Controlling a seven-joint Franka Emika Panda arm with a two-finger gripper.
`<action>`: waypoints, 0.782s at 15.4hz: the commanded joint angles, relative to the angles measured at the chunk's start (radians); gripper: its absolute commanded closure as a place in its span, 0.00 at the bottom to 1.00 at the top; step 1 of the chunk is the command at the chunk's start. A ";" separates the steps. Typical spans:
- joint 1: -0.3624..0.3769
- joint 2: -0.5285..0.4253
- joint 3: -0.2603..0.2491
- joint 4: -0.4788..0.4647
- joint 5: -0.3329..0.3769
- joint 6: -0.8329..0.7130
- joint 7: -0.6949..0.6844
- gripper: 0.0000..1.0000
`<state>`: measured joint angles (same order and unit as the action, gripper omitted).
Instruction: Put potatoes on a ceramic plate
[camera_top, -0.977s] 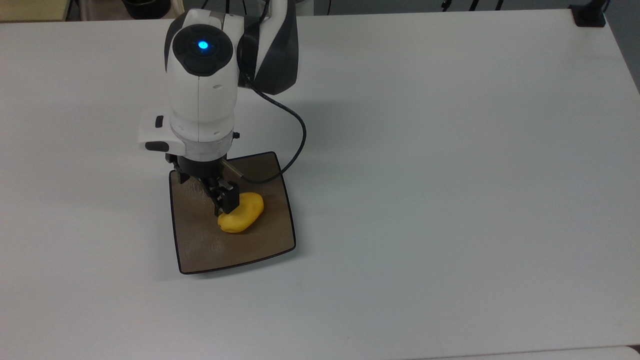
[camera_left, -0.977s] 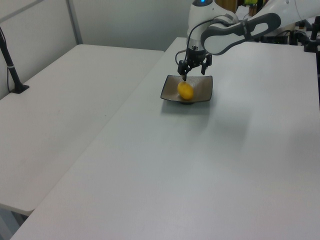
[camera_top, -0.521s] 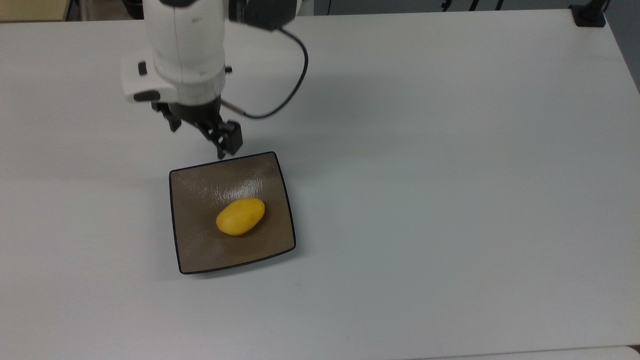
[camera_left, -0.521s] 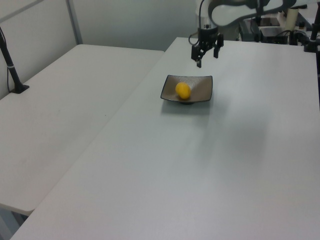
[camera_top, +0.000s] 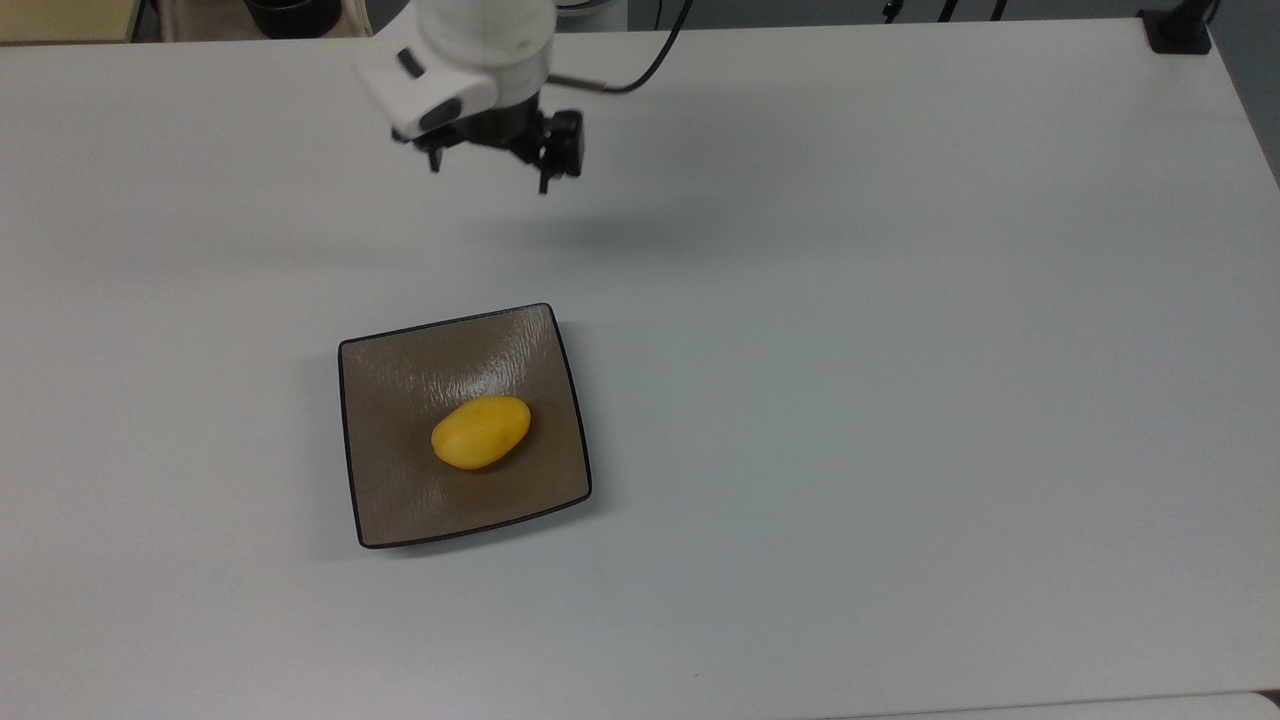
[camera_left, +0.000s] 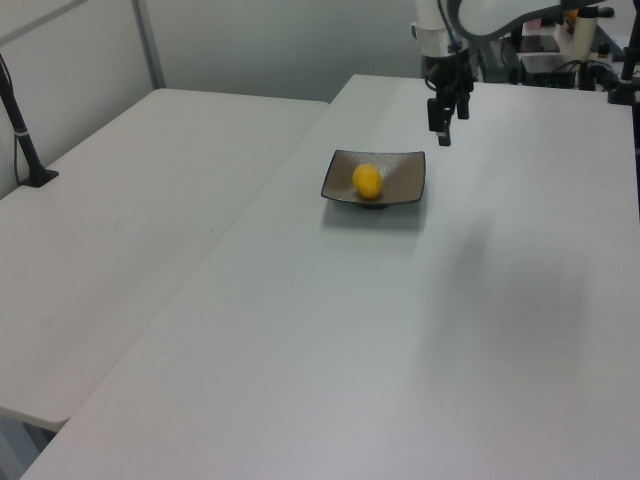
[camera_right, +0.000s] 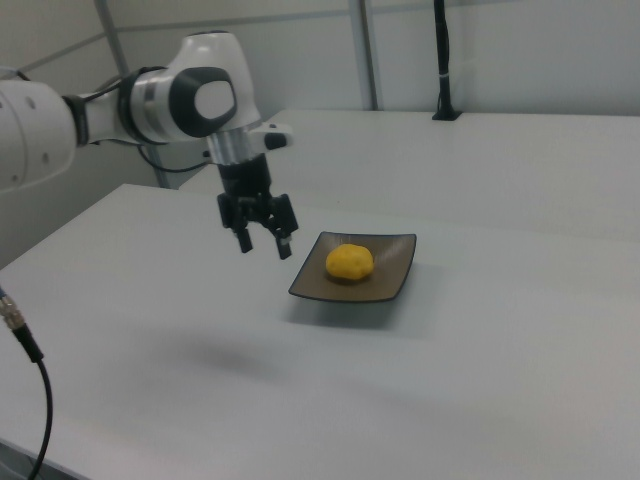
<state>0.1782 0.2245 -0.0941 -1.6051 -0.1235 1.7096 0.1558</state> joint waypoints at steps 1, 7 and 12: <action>0.044 -0.212 -0.021 -0.227 0.021 0.060 -0.039 0.00; -0.017 -0.274 -0.013 -0.250 0.186 0.163 -0.059 0.00; -0.048 -0.266 0.043 -0.233 0.199 0.150 -0.061 0.00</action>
<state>0.1627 -0.0310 -0.0951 -1.8211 0.0574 1.8375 0.1188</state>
